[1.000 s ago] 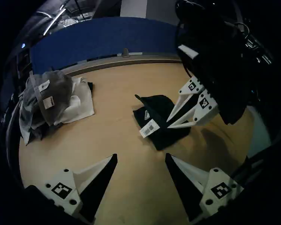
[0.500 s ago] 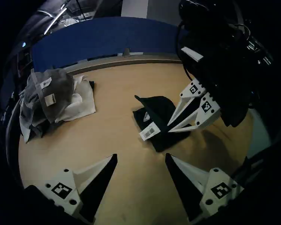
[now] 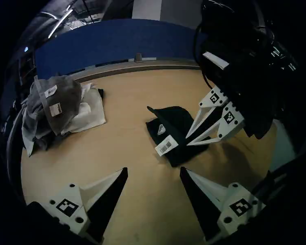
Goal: Fold towel
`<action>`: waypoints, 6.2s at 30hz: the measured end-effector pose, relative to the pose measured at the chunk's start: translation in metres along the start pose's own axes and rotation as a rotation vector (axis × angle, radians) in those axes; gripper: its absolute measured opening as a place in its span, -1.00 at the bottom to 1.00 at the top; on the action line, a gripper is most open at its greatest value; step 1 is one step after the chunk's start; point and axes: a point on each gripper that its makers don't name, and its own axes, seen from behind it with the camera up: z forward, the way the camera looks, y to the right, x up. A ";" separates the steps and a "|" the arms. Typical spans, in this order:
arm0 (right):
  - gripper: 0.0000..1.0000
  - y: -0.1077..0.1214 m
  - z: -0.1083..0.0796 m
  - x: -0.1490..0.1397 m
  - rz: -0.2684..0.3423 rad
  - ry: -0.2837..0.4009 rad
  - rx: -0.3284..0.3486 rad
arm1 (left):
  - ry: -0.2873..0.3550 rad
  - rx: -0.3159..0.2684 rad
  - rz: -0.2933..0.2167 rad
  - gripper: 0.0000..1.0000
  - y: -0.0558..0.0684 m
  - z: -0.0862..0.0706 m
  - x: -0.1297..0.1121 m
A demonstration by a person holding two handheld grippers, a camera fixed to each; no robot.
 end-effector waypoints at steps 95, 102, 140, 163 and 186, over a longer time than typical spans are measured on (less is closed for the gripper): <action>0.68 0.062 -0.019 -0.058 0.324 0.101 -0.137 | 0.009 -0.004 0.014 0.90 0.008 0.008 0.011; 0.29 0.067 -0.010 -0.059 0.359 0.082 -0.137 | 0.007 -0.003 0.008 0.91 0.007 0.007 0.010; -0.97 0.071 -0.004 -0.066 0.407 0.050 -0.116 | 0.001 -0.003 0.006 0.91 0.002 0.009 0.004; -0.98 0.087 -0.014 0.015 0.328 0.177 -0.137 | 0.009 0.004 -0.002 0.90 0.000 0.004 0.003; -0.51 0.089 0.004 0.038 0.292 0.173 -0.126 | 0.005 0.009 -0.013 0.90 -0.009 0.000 -0.001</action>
